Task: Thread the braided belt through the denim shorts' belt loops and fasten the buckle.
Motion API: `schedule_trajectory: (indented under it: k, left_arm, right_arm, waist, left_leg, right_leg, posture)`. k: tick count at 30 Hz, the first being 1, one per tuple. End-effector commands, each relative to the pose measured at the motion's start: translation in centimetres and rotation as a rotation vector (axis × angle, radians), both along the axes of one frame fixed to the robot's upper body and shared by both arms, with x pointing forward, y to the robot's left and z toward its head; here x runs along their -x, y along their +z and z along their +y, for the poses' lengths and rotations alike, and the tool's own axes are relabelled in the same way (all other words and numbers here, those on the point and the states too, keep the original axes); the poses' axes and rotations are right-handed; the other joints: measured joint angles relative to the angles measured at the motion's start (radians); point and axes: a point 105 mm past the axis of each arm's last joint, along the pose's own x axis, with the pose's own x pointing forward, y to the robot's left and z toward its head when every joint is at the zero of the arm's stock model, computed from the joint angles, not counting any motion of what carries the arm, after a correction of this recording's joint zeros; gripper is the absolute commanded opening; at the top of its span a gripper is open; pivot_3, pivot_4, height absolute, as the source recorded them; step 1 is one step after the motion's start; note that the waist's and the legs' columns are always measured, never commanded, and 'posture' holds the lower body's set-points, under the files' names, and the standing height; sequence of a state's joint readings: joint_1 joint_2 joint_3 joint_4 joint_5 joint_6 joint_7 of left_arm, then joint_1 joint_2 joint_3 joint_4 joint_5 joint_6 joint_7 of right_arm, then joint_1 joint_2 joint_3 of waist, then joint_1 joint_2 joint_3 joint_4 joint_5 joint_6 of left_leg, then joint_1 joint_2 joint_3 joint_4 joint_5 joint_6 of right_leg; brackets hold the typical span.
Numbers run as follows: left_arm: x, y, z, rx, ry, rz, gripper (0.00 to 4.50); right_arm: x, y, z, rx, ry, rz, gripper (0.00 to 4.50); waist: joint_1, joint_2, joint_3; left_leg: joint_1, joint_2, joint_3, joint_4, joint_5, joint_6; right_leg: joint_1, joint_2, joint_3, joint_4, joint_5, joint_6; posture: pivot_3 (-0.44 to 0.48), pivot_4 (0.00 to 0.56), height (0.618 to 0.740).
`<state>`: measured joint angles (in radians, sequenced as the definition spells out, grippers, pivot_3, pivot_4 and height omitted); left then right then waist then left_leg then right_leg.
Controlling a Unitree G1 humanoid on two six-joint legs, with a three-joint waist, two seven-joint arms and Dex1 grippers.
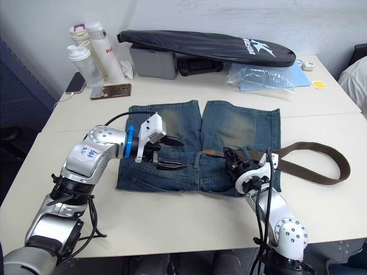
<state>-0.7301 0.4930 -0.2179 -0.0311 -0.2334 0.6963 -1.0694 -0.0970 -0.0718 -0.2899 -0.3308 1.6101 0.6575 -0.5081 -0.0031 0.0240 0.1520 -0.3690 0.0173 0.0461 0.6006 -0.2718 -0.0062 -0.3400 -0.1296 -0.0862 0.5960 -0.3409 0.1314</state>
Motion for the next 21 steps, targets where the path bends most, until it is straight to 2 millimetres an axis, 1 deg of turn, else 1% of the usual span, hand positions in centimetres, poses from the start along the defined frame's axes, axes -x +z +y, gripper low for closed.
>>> schedule_trajectory:
  k: [1,7,15,18,21]
  left_arm:
    - [0.0,0.7,0.0,0.001,-0.011,-0.041,4.5]
    - [0.0,0.8,-0.3,0.01,-0.012,-0.043,4.5]
    - [0.1,0.6,-0.4,0.003,-0.016,-0.043,4.5]
    - [0.0,0.6,-0.2,-0.002,-0.011,-0.047,4.5]
    - [0.1,0.6,-0.2,-0.003,-0.011,-0.046,4.5]
  right_arm:
    - [-0.3,0.1,-0.2,0.005,-0.007,-0.016,2.81]
    - [-1.7,-0.3,-1.2,-0.046,-0.095,-0.012,2.81]
    - [-3.1,-1.6,-0.7,-0.06,-0.124,0.016,2.81]
    - [-3.4,-2.2,-1.3,-0.078,-0.173,0.038,2.1]
    - [-3.3,-1.8,-1.2,-0.096,-0.179,0.012,0.71]
  waist:
    - [0.0,0.0,0.0]
    - [0.001,0.0,0.0]
    - [-0.001,-0.003,-0.002]
    - [0.0,-0.005,-0.003]
    - [-0.001,-0.007,-0.005]
  left_leg:
    - [0.0,0.0,0.0,0.0,0.0,0.0]
    - [0.0,0.0,0.0,0.0,0.0,0.0]
    - [0.001,0.001,0.001,0.0,0.0,0.0]
    - [0.001,0.001,0.001,0.0,0.0,0.0]
    - [0.001,0.001,0.001,0.0,0.0,0.0]
  right_leg:
    - [0.0,0.0,0.0,0.0,0.0,0.0]
    - [0.0,0.0,0.001,0.0,0.0,0.0]
    - [0.0,0.0,0.001,0.001,0.0,0.0]
    - [0.0,0.0,0.002,0.001,0.0,0.0]
    - [0.0,0.0,0.003,0.001,0.0,0.0]
  posture:
    - [0.0,0.15,0.74]
    - [0.0,0.15,0.74]
    - [0.0,0.15,0.74]
    - [0.0,0.15,0.74]
    - [0.0,0.15,0.74]
